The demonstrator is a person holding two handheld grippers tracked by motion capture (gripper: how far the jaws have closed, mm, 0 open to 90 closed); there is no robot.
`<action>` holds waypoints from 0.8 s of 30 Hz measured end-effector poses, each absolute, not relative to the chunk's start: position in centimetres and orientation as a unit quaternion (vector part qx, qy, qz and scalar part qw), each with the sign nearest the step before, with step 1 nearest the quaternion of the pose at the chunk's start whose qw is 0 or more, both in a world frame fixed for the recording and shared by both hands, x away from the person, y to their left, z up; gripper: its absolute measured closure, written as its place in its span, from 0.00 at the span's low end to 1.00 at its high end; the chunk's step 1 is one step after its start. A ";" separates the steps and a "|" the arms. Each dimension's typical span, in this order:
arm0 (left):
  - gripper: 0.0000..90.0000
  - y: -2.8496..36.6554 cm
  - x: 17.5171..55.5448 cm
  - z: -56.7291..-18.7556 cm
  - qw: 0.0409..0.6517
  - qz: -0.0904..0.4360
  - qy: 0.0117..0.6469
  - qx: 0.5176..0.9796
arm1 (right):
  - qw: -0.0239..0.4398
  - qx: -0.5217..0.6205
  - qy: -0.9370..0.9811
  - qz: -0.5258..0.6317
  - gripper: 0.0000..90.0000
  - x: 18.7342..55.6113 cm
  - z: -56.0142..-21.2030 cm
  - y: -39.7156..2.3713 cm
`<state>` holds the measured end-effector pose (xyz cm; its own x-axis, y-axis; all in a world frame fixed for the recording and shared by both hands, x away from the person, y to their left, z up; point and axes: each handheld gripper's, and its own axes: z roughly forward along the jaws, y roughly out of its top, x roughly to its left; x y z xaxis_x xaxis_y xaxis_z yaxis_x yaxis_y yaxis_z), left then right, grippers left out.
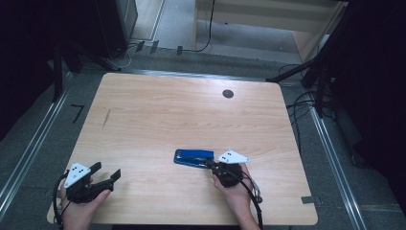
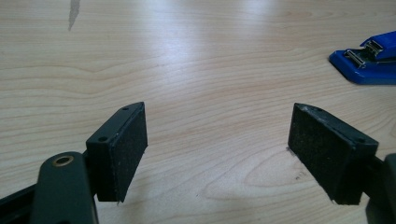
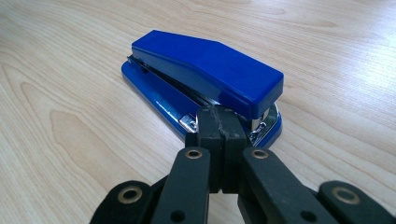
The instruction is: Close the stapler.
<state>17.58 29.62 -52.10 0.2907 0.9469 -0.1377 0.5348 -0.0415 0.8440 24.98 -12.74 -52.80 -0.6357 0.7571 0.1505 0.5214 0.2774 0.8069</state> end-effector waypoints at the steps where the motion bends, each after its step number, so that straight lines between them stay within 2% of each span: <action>1: 0.21 29.6 17.6 -52.1 0.428 0.242 0.544 0.680 | 0.132 0.408 0.788 0.443 1.00 25.0 -52.8 -12.7; 24: 0.15 29.3 17.9 -52.5 0.427 0.231 0.530 0.695 | 0.136 0.412 0.787 0.438 1.00 26.4 -53.2 -12.8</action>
<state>17.86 29.27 -52.49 0.3316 0.9344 -0.1304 0.5392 -0.0743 0.8389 26.37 -12.80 -53.25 -0.6230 0.7682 0.1476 0.5302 0.2759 0.8017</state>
